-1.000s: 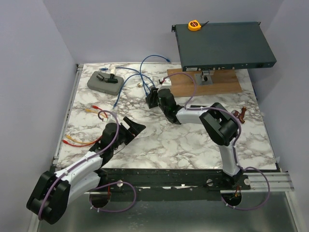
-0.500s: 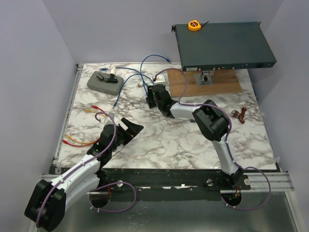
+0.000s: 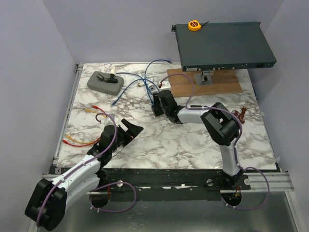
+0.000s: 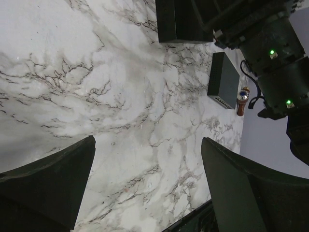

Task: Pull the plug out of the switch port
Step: Move the switch port to the center of the board.

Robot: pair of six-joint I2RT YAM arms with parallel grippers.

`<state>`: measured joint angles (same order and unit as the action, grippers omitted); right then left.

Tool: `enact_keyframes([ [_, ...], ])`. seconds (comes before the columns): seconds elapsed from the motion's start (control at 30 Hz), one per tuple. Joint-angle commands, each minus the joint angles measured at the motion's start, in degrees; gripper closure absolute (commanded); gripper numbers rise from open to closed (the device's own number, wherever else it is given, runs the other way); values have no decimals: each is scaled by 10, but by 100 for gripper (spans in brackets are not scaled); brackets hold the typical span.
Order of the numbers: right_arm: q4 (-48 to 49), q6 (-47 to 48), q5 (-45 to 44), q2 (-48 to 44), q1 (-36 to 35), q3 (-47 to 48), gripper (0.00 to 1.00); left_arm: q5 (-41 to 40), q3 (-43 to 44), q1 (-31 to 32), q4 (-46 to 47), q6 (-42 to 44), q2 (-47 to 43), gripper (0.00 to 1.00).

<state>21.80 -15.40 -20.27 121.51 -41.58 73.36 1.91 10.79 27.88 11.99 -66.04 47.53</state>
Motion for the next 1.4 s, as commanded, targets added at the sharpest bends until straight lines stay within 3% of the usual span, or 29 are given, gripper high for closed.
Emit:
enact_keyframes([
  [0.0,-45,-28,13,-42,-21,-86,46,-7,-12,2,14,2,-4,11],
  [0.23,-29,-77,8,-112,-88,-197,46,-1,-27,3,26,-5,-2,11],
  [0.5,-46,-141,7,-166,-158,-230,46,-6,-50,3,24,-17,-23,11],
  [0.8,-76,-112,-61,-294,-143,-219,40,-14,-57,3,2,-17,-44,11],
  [0.9,-88,-99,-30,-320,-102,-242,40,-4,-57,3,12,-16,-29,11],
  [1.03,-46,-91,107,-339,-42,-304,40,10,-45,14,7,5,8,13],
  [1.37,65,-120,240,-303,-36,-373,37,-15,15,106,-9,53,112,16],
])
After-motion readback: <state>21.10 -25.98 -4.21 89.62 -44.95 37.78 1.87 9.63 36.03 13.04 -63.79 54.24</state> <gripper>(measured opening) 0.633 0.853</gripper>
